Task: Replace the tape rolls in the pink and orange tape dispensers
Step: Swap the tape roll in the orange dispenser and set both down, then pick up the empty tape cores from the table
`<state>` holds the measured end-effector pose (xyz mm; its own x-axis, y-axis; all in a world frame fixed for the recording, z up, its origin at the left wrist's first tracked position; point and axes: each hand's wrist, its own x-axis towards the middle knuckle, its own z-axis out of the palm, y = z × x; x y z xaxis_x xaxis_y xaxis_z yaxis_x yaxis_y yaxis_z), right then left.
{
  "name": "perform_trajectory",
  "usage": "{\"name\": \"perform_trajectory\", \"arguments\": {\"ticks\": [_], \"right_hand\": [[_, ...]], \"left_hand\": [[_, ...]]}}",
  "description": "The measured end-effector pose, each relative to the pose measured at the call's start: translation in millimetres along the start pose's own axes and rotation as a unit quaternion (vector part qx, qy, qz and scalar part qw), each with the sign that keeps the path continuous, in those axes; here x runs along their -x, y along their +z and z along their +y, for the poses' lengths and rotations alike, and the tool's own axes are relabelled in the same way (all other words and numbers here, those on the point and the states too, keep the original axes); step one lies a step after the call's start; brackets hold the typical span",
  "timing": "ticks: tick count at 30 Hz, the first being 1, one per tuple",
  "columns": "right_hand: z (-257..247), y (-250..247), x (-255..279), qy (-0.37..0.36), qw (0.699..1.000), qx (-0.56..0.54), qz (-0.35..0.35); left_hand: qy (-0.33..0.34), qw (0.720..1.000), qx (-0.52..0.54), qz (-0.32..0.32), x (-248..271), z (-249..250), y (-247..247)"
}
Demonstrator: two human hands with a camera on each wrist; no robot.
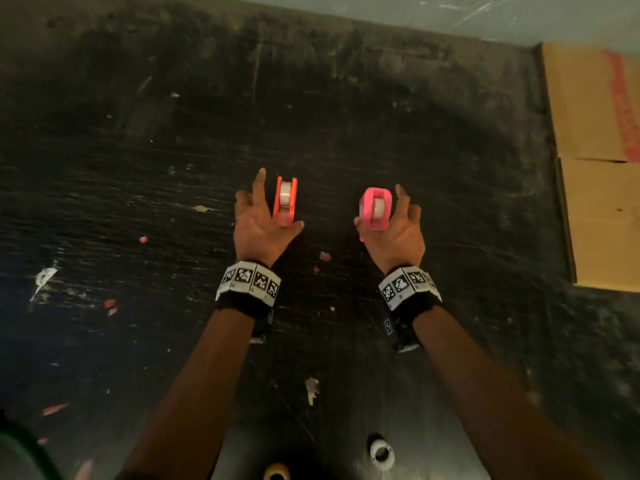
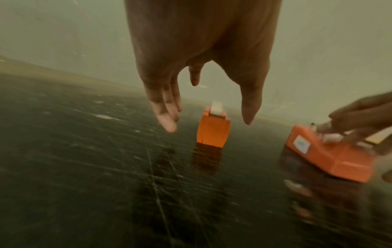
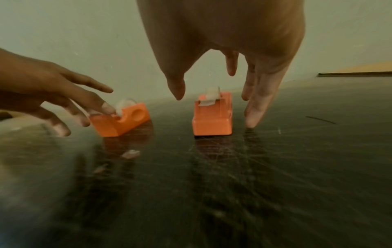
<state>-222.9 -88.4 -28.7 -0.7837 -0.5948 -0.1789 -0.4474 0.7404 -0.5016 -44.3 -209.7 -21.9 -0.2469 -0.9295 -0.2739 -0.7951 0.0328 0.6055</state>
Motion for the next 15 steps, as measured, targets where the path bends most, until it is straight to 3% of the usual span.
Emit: {"name": "perform_trajectory", "arguments": {"ticks": [3, 7, 11, 15], "right_hand": [[12.5, -15.8, 46.8, -0.022, 1.0, 0.007, 0.003], [40.0, -35.4, 135.0, -0.053, 0.997, 0.025, -0.053], [78.0, -48.9, 223.0, -0.102, 0.985, 0.073, -0.117], [115.5, -52.2, 283.3, -0.145, 0.955, 0.155, -0.209]], "left_hand": [[0.017, 0.999, -0.011, 0.026, 54.8, -12.0, -15.7], [0.034, 0.999, -0.012, -0.027, 148.0, -43.7, -30.1], [0.057, 0.986, -0.074, -0.137, 233.4, -89.3, -31.8], [0.073, 0.952, -0.136, -0.263, 287.9, -124.6, -27.2]]}}
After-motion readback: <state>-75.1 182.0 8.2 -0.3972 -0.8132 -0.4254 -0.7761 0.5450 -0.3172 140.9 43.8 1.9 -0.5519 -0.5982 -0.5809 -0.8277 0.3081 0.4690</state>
